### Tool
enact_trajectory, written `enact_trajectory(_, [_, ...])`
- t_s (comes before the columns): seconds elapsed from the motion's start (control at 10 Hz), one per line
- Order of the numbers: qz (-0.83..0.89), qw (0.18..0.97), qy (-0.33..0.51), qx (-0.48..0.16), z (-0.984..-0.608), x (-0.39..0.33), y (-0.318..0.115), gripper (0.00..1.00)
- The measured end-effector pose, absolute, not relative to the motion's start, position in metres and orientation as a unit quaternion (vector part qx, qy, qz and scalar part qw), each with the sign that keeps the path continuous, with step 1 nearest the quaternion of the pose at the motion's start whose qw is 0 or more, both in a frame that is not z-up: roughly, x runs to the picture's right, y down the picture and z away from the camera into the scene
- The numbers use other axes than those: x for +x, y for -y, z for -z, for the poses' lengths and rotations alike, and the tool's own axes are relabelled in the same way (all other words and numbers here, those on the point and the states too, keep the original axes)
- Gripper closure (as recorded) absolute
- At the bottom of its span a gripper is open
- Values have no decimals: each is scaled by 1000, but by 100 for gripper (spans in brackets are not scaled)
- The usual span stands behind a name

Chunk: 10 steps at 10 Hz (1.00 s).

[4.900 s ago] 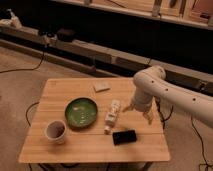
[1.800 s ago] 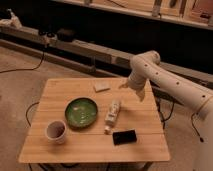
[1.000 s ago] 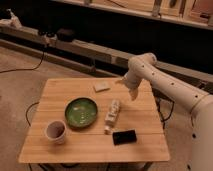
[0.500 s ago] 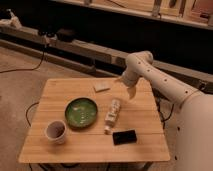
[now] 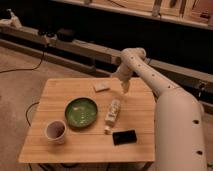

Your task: Place the white sponge in the ceramic bowl

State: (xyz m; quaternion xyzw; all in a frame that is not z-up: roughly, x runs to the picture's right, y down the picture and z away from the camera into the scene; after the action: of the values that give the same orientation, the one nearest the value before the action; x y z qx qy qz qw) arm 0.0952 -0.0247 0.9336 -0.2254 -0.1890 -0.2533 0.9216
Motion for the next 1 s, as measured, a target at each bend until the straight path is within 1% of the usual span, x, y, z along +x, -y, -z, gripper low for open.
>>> enact_trajectory(0.3, [286, 925, 189, -164, -960, 64, 45, 20])
enact_trajectory(0.5, [309, 922, 201, -120, -968, 34, 47, 20])
enact_trajectory(0.7, [313, 919, 214, -109, -971, 17, 38, 20])
enact_trajectory(1.0, [300, 922, 215, -119, -978, 21, 21, 20])
